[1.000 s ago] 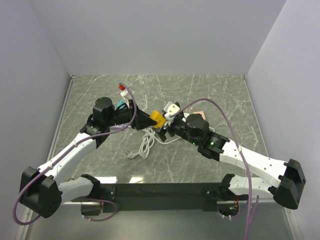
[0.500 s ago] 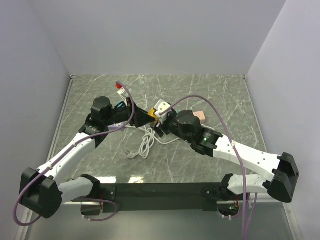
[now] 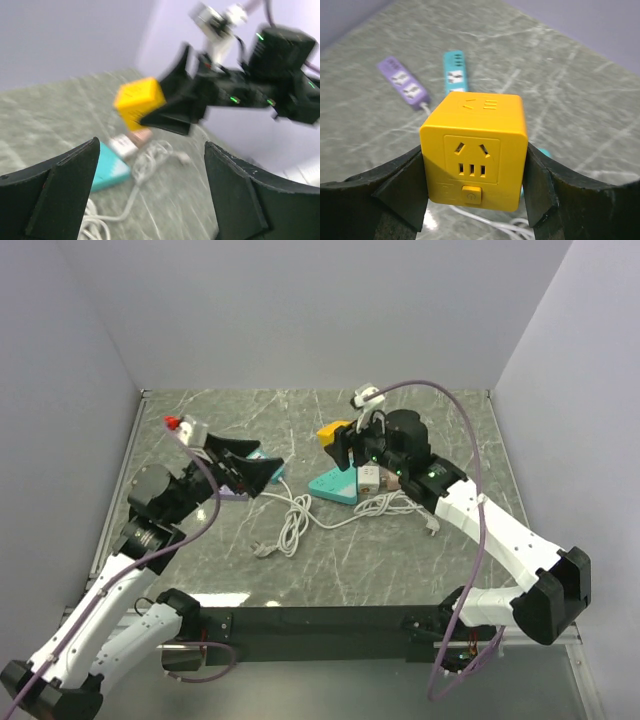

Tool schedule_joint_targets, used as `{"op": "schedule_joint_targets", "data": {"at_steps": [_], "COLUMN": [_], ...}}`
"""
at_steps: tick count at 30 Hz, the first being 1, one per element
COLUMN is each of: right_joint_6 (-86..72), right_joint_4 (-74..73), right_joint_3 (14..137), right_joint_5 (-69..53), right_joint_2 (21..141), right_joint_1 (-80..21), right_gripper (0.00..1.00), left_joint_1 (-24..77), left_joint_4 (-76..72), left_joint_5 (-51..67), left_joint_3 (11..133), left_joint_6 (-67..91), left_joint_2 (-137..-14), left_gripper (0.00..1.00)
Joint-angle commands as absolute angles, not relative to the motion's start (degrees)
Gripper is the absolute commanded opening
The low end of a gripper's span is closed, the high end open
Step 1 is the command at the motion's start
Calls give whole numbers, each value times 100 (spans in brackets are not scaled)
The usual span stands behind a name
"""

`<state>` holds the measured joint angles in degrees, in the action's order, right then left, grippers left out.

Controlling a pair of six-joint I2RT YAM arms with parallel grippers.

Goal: Insert the plug

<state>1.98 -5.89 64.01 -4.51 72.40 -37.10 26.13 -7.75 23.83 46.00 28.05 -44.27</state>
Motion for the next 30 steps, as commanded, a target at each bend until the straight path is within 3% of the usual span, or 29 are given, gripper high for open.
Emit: {"op": "schedule_joint_targets", "data": {"at_steps": [1, 3, 6, 11, 13, 23, 30], "right_joint_6": [-596, -1017, -1544, -2574, -2856, -2540, -2234], "right_joint_4": [-528, -388, -36, 1483, 1940, 1503, 1073], "right_joint_3": [6890, 6908, 6900, 6750, 6697, 6741, 6688], "right_joint_5": [-1927, -2642, -3899, -6095, -6406, -6557, -5996], "right_joint_2": [7365, 7409, 7514, 7875, 7989, 7866, 7717], "right_joint_1": [-3192, -2762, -2444, -2030, -2022, -2030, -2065], "right_gripper": [0, 0, 0, 0, 0, 0, 0], "left_joint_1": [2619, 2619, 2514, 1408, 1039, 194, -413], "left_joint_4": [-344, 165, 509, 449, 369, 378, 264], "left_joint_5": [401, -922, -1799, -1030, -845, -536, -536], "left_joint_3": [4570, 4640, 4711, 4536, 4413, 4263, 4236], "left_joint_6": [2742, 2751, 2777, 2997, 3058, 2997, 2874], "left_joint_2": [-4298, -4446, -4842, -5238, -5238, -6072, -6512], "left_gripper": [91, 91, 94, 95, 95, 97, 96]}}
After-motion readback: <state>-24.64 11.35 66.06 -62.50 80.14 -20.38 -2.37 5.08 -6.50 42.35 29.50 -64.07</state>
